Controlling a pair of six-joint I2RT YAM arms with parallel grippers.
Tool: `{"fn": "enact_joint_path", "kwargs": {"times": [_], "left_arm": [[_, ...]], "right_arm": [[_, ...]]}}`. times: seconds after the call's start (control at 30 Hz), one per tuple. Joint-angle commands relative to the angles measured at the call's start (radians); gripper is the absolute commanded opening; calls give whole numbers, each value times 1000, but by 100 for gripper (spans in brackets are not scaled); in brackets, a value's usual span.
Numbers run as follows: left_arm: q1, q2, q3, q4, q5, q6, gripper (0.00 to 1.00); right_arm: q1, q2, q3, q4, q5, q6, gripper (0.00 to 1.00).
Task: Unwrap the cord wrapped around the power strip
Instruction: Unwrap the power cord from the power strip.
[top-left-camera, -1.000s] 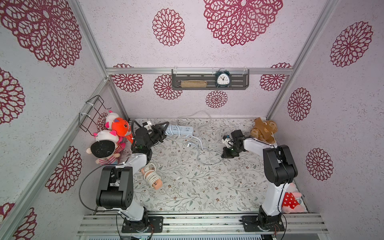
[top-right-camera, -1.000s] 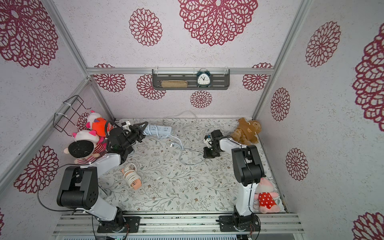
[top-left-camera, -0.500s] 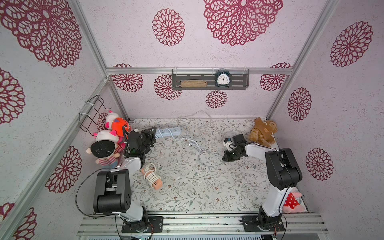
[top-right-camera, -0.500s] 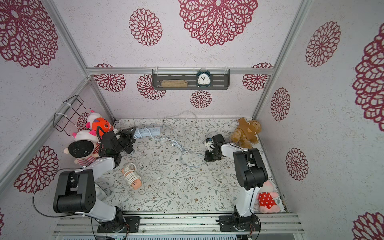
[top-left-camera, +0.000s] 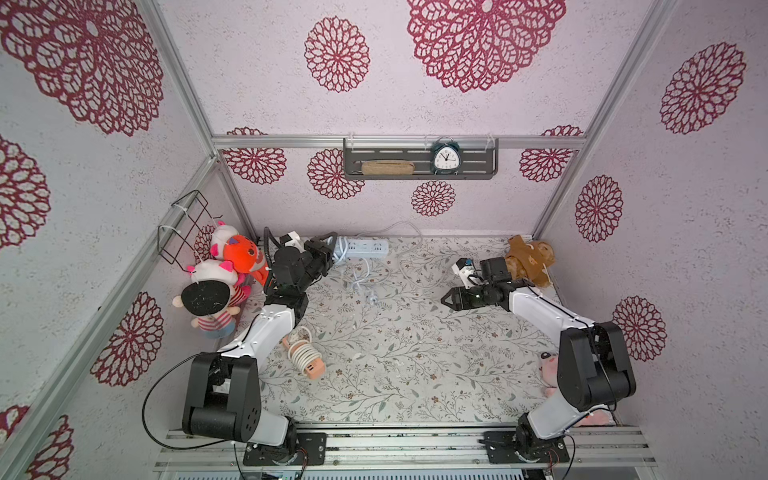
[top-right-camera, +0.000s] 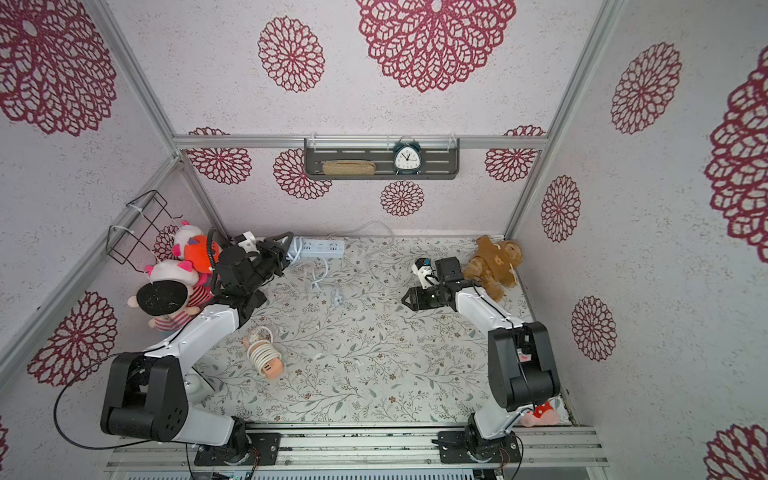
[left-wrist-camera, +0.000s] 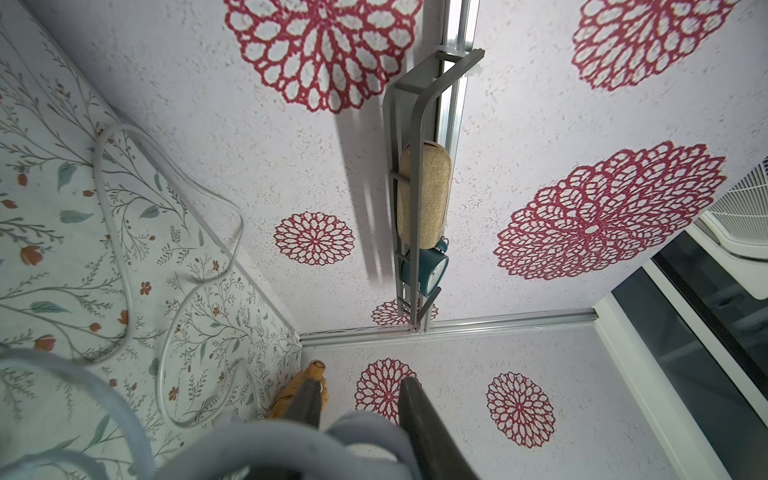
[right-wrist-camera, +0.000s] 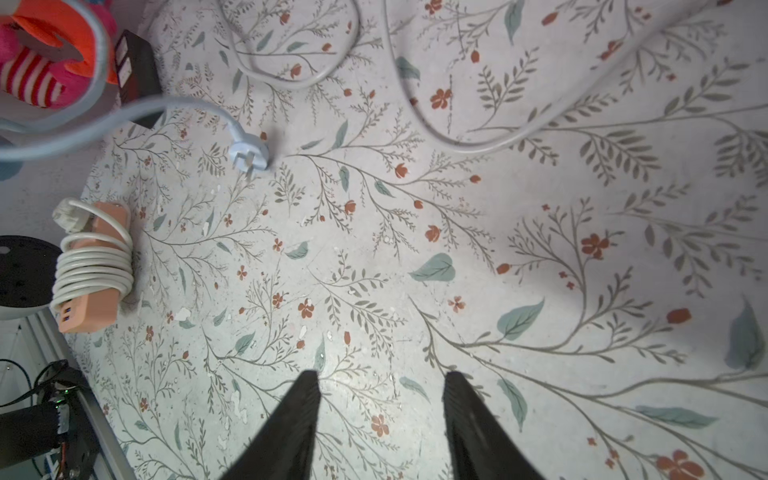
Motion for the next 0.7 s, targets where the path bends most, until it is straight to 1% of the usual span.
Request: {"fn": "enact_joint_path", "kwargs": {"times": [0.0, 0.1, 0.17, 0.23, 0.33, 0.37, 0.4, 0.47, 0.57, 0.6, 0.67], "left_arm": [[-31, 21, 48, 77, -40, -23, 0], [-58, 31, 70, 80, -66, -25, 0], [-76, 39, 90, 78, -83, -22, 0], [-92, 52, 110, 84, -85, -29, 0], [-110, 76, 130, 120, -78, -67, 0], [-116, 89, 139, 139, -65, -84, 0], [-121, 96, 144, 156, -63, -100, 0], [-135, 104, 166, 158, -48, -116, 0], [-152, 108, 199, 136, -37, -116, 0], [-156, 109, 206, 134, -35, -119, 0], [-160, 114, 217, 134, -32, -128, 0]], "right_arm": [[37, -83, 27, 93, -40, 39, 60], [101, -112, 23, 202, -22, 99, 63], [161, -111, 0, 300, -8, 142, 66], [206, -102, -24, 392, -8, 173, 67], [234, -89, -77, 593, -36, 255, 67], [233, -80, -97, 644, -29, 273, 67], [234, -71, -110, 668, 5, 269, 67], [232, -43, -144, 720, 53, 247, 57], [241, 19, -174, 840, -3, 278, 45], [248, 32, -182, 876, -10, 286, 43], [254, 49, -198, 949, -1, 299, 43]]}}
